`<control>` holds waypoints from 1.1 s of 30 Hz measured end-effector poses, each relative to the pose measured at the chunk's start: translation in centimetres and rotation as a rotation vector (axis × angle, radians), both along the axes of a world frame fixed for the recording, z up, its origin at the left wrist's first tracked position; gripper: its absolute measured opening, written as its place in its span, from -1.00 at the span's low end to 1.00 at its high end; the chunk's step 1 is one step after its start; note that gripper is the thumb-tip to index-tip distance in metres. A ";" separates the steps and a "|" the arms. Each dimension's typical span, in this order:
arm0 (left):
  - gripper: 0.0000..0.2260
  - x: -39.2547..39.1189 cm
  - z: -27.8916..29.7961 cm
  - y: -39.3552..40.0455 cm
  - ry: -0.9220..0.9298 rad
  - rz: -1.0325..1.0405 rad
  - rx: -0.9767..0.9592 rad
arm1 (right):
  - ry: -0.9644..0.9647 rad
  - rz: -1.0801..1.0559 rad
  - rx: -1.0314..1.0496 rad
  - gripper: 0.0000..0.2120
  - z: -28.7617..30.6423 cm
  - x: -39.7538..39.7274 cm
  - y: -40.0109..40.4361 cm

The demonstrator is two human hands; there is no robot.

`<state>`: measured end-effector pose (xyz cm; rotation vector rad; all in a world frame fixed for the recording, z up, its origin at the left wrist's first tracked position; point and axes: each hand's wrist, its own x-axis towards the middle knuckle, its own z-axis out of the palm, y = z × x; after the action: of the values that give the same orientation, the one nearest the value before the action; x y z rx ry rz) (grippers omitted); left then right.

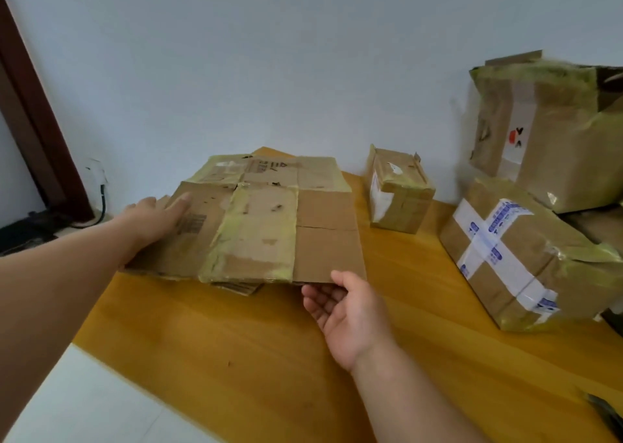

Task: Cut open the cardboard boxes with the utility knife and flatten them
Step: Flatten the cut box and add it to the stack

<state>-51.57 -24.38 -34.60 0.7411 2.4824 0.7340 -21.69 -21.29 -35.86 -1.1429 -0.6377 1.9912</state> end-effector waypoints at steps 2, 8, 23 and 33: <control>-0.10 0.1 0.1 -0.8 -0.024 -0.009 -0.055 | -0.032 -0.077 0.056 -0.75 -0.4 -0.1 0.1; -0.19 0.7 1.6 -2.3 0.009 -0.071 -0.076 | -0.087 -0.118 0.204 -0.50 -0.2 -1.1 -0.4; -0.33 3.8 0.8 -1.9 0.666 -0.365 -0.186 | -1.482 0.182 1.130 -0.05 0.3 -0.5 1.0; 0.02 8.2 -2.6 0.9 0.524 -0.624 -0.314 | -1.550 0.890 1.219 -0.23 -2.5 -1.8 3.4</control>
<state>-43.37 -23.51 -37.16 1.6265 2.4616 -0.0928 -23.51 -17.87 -38.32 -1.3766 -2.9046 0.3031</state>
